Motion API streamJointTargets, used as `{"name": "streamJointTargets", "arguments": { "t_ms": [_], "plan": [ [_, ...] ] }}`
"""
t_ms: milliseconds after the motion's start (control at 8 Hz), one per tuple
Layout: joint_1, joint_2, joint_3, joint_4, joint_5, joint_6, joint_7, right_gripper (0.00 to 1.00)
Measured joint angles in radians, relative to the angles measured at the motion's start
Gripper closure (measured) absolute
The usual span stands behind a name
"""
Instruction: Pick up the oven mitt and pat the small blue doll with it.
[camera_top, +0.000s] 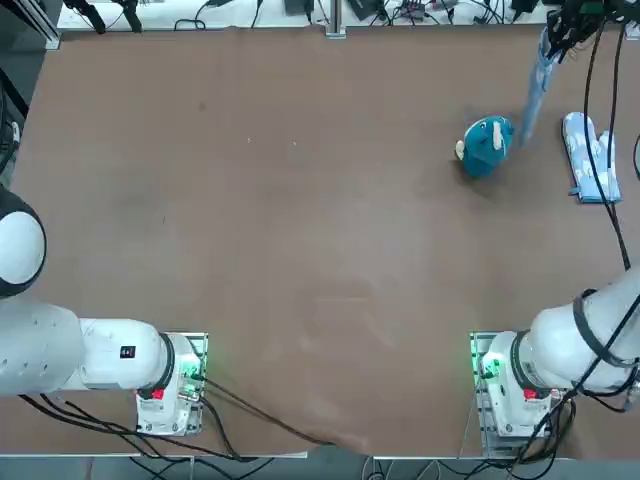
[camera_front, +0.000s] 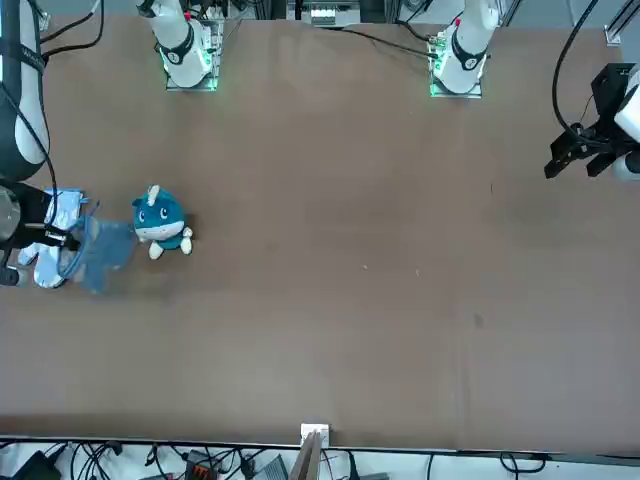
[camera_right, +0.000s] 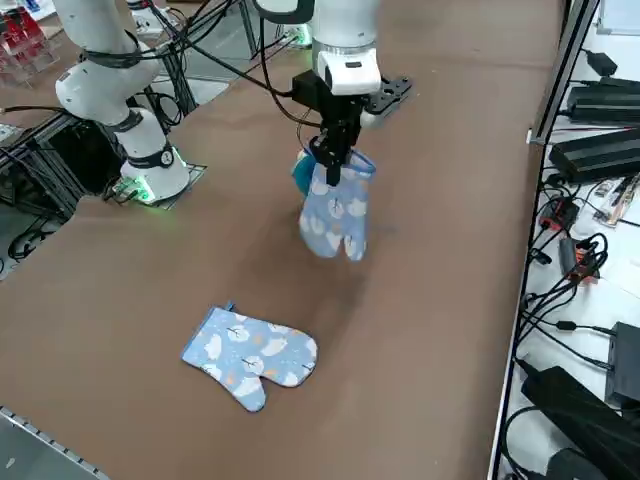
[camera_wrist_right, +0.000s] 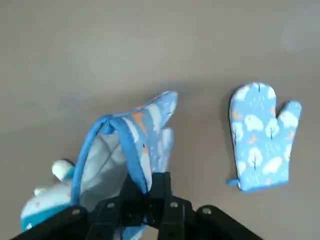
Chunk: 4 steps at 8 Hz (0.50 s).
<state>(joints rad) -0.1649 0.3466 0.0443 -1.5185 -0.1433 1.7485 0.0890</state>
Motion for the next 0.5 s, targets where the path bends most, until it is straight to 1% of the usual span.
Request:
{"name": "streamJointTargets", "arguments": {
  "t_ms": [250,500],
  "plan": [
    [0.015,-0.003,0.010,0.008,-0.012,-0.133,0.001,0.95],
    [0.045,-0.002,0.014,0.007,-0.012,-0.202,0.013,0.95]
  ]
}}
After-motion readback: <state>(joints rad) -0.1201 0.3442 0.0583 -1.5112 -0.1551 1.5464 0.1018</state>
